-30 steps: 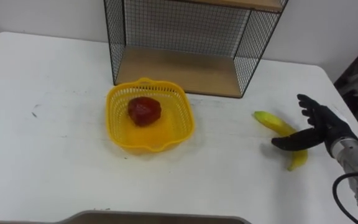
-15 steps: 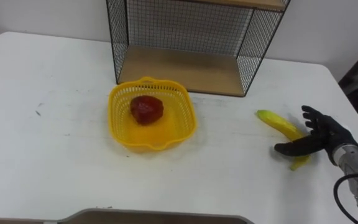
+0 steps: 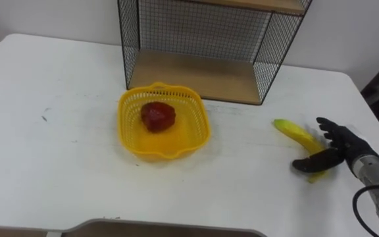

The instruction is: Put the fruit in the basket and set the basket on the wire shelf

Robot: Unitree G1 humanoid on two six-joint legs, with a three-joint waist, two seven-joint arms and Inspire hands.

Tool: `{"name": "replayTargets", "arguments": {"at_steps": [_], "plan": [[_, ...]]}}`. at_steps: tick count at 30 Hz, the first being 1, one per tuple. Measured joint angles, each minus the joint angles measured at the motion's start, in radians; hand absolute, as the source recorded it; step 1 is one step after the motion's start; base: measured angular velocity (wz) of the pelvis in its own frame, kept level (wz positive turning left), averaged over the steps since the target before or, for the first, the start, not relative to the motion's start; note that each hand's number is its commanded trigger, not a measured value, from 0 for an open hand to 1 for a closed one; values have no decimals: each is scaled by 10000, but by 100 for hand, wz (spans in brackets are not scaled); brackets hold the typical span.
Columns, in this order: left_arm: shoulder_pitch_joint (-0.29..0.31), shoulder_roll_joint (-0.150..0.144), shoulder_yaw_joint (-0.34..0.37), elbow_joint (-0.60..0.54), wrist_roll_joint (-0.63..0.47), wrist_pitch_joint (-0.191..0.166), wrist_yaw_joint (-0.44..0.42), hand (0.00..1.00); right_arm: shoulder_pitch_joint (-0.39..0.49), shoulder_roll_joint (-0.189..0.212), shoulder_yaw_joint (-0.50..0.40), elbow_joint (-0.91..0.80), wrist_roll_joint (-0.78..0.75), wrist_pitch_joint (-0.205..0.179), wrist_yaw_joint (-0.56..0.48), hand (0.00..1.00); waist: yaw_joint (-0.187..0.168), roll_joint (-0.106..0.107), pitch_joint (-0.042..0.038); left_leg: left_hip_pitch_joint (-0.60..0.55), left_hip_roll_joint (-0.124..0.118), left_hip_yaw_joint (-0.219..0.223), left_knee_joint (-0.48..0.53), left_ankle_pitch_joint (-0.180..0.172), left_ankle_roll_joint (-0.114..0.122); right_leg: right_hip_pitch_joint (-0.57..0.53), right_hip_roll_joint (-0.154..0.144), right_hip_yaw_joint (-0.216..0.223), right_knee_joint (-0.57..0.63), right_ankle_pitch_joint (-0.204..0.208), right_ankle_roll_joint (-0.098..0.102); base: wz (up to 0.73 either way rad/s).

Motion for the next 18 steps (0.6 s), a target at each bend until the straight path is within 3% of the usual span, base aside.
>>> {"name": "replayTargets", "arguments": {"at_steps": [2,7,11,12,13,14,18], "plan": [[-17,11,3,6,-4,0,-3,0,0,0,0,37,-167,0,2,0,54,-42,-21,44,-3,-45,3,1,0,20,2,-20,-63,1,-1,0],[-198,51,-2,94,-2,26,-38,0,-19,0,11,302,-349,105,85,0,201,-174,33,139,-10,-170,9,0,0,171,6,-124,-110,0,-1,6],[-325,61,-1,171,4,91,-185,0,-50,0,9,347,-530,126,103,0,212,-147,45,128,-14,-172,38,-1,0,169,1,-126,-97,0,-1,0],[-359,66,-3,170,7,105,-188,0,-52,0,9,348,-639,123,125,30,208,-129,46,124,-14,-167,50,-1,0,167,1,-127,-103,0,-1,0],[-395,66,-15,169,11,141,-192,0,-75,0,10,375,-704,123,158,68,209,-111,47,124,-13,-170,56,-1,0,160,1,-127,-107,-2,-3,0],[-412,66,-25,170,17,165,-194,0,-97,0,11,394,-729,125,176,100,209,-102,46,126,-12,-171,57,-1,0,156,1,-127,-110,-3,-4,0],[-499,103,-189,170,15,211,-232,0,-297,0,13,589,-1121,115,282,100,201,-55,53,121,-11,-185,62,-1,0,156,2,-123,-107,-3,-5,0]]}}
